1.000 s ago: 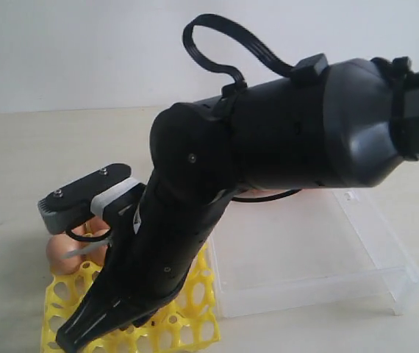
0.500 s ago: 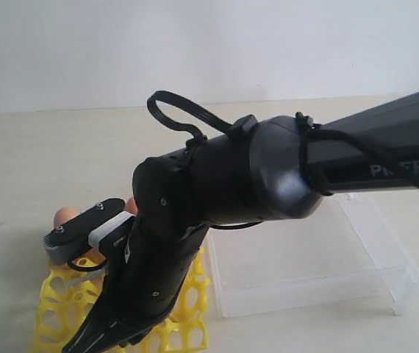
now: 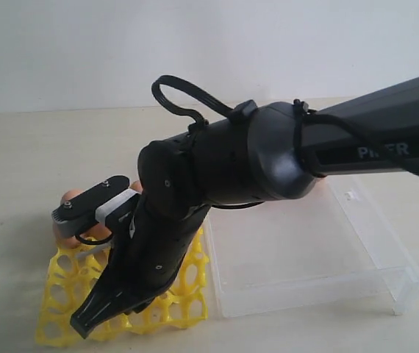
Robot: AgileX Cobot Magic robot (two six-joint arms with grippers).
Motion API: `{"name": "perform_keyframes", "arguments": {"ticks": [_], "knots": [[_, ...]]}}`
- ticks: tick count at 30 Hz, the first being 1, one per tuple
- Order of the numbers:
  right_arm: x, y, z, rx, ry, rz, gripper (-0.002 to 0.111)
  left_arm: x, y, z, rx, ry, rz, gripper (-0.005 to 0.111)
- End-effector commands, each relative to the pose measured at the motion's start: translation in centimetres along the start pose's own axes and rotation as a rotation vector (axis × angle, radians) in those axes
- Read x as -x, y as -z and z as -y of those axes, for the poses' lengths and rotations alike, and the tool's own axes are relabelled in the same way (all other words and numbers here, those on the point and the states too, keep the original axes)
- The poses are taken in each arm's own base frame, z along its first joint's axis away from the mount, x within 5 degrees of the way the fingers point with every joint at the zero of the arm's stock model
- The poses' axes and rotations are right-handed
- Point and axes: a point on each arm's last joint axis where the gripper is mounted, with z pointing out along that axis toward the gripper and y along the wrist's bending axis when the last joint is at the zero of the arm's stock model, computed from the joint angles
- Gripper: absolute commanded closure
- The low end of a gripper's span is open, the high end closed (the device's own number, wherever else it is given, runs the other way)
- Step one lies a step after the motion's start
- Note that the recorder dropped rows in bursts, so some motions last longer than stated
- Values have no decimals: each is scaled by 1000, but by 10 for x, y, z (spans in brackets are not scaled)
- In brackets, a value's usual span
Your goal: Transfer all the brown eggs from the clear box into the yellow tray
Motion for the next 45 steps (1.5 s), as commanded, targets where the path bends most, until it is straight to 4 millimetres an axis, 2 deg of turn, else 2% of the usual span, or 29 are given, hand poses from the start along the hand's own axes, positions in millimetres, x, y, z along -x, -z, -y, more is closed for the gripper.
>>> {"name": "perform_keyframes", "arguments": {"ticks": [1, 6, 10, 14, 16, 20, 22, 25, 29, 32, 38, 45], "knots": [[12, 31, -2, -8, 26, 107, 89, 2, 1, 0, -2, 3, 19, 107], [25, 84, -6, -58, 82, 323, 72, 2, 1, 0, -2, 3, 19, 107], [28, 119, 6, -136, 77, 439, 61, 2, 1, 0, -2, 3, 19, 107], [27, 133, 43, -225, -25, 463, 61, 2, 1, 0, -2, 1, 19, 107], [24, 135, 76, -264, -145, 464, 61, 2, 1, 0, -2, 2, 19, 107], [13, 129, 143, -308, -443, 477, 61, 2, 1, 0, -2, 2, 19, 107], [6, 121, 170, -303, -589, 480, 61, 2, 1, 0, -2, 2, 19, 107], [-2, 108, 198, -281, -714, 482, 61, 2, 1, 0, -2, 2, 19, 107], [-1, 91, 219, -285, -698, 431, 61, 2, 1, 0, -2, 2, 19, 107], [12, 74, 242, -302, -642, 376, 61, 2, 1, 0, -2, 1, 19, 107], [32, 49, 270, -314, -597, 313, 61, 2, 1, 0, -2, 2, 19, 107], [28, 31, 288, -319, -619, 270, 61, 2, 1, 0, -2, 2, 19, 107]]}}
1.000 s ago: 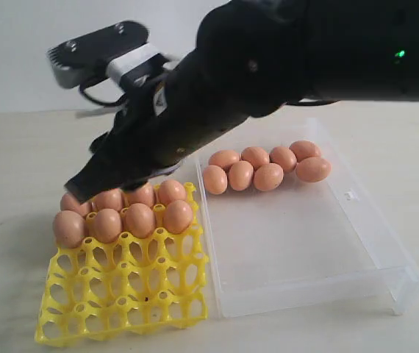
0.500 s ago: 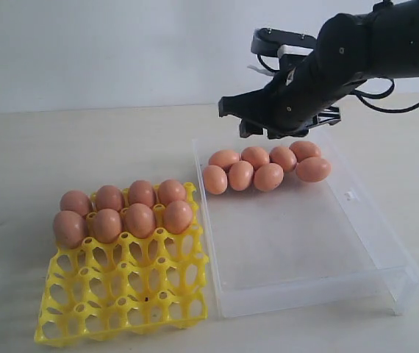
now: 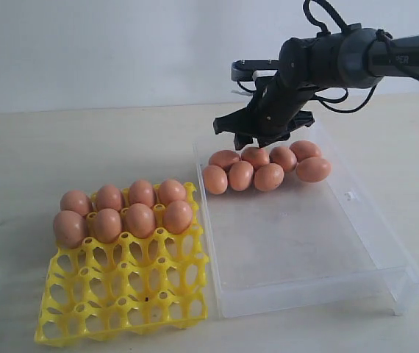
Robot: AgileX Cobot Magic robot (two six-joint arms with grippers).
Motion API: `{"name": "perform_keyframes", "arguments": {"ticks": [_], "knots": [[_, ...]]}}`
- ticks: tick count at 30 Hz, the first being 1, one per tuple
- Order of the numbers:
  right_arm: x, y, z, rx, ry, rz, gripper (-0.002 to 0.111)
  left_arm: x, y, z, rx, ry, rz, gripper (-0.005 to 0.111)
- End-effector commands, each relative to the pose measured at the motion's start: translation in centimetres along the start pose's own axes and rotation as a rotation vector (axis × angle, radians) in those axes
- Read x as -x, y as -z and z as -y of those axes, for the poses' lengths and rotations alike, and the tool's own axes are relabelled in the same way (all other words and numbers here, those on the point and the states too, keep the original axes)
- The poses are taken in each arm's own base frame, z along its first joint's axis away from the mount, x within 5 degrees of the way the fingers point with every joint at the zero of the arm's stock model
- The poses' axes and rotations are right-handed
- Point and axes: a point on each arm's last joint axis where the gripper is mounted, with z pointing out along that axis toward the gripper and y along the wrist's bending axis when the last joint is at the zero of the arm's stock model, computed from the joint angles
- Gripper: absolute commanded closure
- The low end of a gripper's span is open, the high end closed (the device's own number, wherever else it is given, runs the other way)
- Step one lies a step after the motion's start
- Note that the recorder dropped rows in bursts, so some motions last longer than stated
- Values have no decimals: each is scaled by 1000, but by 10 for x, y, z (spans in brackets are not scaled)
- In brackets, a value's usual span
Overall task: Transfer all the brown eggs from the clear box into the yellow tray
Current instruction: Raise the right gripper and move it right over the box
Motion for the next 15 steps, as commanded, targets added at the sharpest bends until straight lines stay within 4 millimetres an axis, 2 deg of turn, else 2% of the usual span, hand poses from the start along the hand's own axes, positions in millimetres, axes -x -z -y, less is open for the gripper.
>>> {"name": "perform_keyframes", "arguments": {"ticks": [1, 12, 15], "knots": [[2, -4, 7, -12, 5, 3, 61, 2, 1, 0, -2, 2, 19, 107], [-10, -27, 11, -17, -3, -42, 61, 2, 1, 0, -2, 2, 19, 107], [-11, -29, 11, -16, 21, -45, 67, 2, 1, 0, -2, 2, 19, 107]]}}
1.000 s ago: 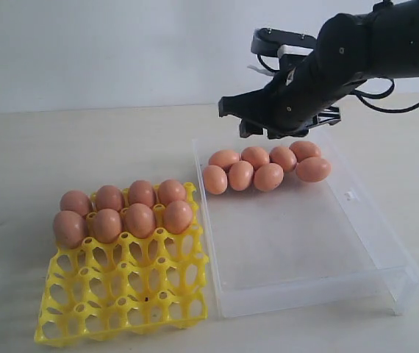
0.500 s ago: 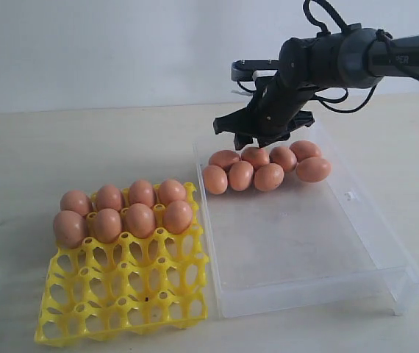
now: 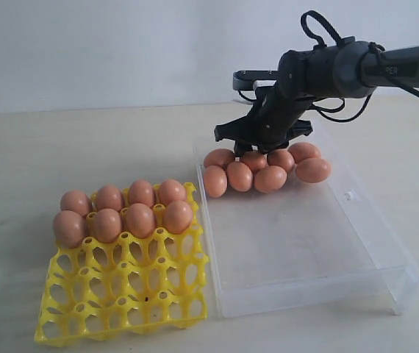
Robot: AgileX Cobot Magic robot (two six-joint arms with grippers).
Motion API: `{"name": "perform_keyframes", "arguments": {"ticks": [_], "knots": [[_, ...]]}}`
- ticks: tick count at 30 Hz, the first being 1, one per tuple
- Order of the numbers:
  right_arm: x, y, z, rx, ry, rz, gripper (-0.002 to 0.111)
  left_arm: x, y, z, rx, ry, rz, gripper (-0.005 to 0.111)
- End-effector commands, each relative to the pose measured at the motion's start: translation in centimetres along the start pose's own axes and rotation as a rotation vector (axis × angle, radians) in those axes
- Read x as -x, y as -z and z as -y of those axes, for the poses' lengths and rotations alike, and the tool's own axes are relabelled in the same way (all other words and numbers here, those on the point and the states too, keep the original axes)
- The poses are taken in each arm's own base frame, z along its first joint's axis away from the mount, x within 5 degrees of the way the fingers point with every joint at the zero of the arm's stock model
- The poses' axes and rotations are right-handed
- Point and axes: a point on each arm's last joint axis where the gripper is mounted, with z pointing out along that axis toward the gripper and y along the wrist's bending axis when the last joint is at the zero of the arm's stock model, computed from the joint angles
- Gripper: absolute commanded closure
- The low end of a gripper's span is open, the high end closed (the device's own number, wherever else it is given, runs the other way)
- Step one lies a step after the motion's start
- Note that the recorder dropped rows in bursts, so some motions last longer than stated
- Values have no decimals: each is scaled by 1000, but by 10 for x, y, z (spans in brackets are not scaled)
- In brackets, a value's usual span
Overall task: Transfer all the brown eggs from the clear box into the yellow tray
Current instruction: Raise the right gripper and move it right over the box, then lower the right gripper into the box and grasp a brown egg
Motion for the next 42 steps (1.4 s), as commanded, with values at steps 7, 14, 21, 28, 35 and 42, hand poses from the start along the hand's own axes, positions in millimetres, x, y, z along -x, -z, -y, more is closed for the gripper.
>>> {"name": "perform_keyframes", "arguments": {"ticks": [7, 14, 21, 28, 35, 42], "knots": [[-6, -11, 4, -5, 57, -34, 107, 2, 1, 0, -2, 2, 19, 107], [-7, -3, -2, 2, 106, -56, 108, 2, 1, 0, -2, 2, 19, 107], [9, 34, -19, 30, 130, 35, 108, 2, 1, 0, -2, 2, 19, 107], [20, 69, -29, 47, 164, 97, 108, 2, 1, 0, -2, 2, 19, 107], [0, 61, -24, 37, 183, 39, 103, 2, 1, 0, -2, 2, 19, 107], [-10, 38, -19, 20, 203, 35, 62, 2, 1, 0, -2, 2, 19, 107]]}}
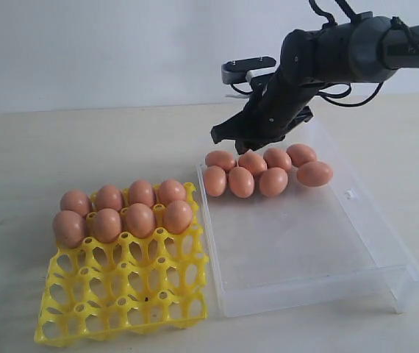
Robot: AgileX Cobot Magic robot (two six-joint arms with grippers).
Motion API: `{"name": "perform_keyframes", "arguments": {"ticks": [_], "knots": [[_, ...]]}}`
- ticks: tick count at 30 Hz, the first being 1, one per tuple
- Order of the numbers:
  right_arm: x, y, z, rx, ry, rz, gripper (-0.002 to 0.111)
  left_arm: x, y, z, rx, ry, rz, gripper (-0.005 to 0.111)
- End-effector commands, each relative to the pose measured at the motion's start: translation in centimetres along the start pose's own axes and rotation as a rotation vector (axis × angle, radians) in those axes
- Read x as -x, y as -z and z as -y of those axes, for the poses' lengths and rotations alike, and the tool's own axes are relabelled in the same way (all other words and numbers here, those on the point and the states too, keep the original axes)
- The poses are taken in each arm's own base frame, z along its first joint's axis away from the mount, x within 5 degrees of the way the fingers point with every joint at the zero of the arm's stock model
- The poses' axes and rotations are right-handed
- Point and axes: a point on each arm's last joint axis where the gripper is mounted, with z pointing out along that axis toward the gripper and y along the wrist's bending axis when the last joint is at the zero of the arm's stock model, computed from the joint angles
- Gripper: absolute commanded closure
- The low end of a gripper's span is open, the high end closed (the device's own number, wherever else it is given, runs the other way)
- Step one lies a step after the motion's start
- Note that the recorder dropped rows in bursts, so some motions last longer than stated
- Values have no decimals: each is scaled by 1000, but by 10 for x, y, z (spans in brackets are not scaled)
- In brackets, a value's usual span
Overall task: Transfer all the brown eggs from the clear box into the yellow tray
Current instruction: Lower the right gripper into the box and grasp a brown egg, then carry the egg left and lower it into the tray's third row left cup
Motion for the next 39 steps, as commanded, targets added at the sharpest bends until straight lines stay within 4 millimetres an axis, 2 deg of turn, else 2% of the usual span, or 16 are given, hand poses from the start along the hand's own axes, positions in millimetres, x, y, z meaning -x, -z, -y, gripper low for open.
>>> {"name": "perform_keyframes", "arguments": {"ticks": [1, 3, 15, 19, 21, 24, 25, 26, 32, 34, 35, 38, 39], "knots": [[-1, -11, 3, -19, 28, 31, 58, 2, 1, 0, -2, 2, 19, 107], [-2, -16, 4, -28, 40, 31, 55, 2, 1, 0, -2, 2, 19, 107], [-17, -51, 9, -40, 53, -17, 55, 2, 1, 0, -2, 2, 19, 107], [-15, -53, 9, -38, 46, 15, 55, 2, 1, 0, -2, 2, 19, 107], [-14, -53, 9, -39, 46, 22, 61, 2, 1, 0, -2, 2, 19, 107], [-12, -48, 8, -36, 63, 32, 92, 2, 1, 0, -2, 2, 19, 107], [-10, -45, 7, -28, 54, 39, 106, 2, 1, 0, -2, 2, 19, 107], [-8, -41, 6, -28, 50, 49, 107, 2, 1, 0, -2, 2, 19, 107], [8, -10, 4, -16, 23, 133, 108, 2, 1, 0, -2, 2, 19, 107], [14, 6, 2, -5, 10, 157, 108, 2, 1, 0, -2, 2, 19, 107], [15, 22, -2, 2, 6, 191, 108, 2, 1, 0, -2, 2, 19, 107], [2, 51, -11, 26, 0, 248, 108, 2, 1, 0, -2, 2, 19, 107], [-11, 67, -20, 38, -4, 289, 108, 2, 1, 0, -2, 2, 19, 107]]}}
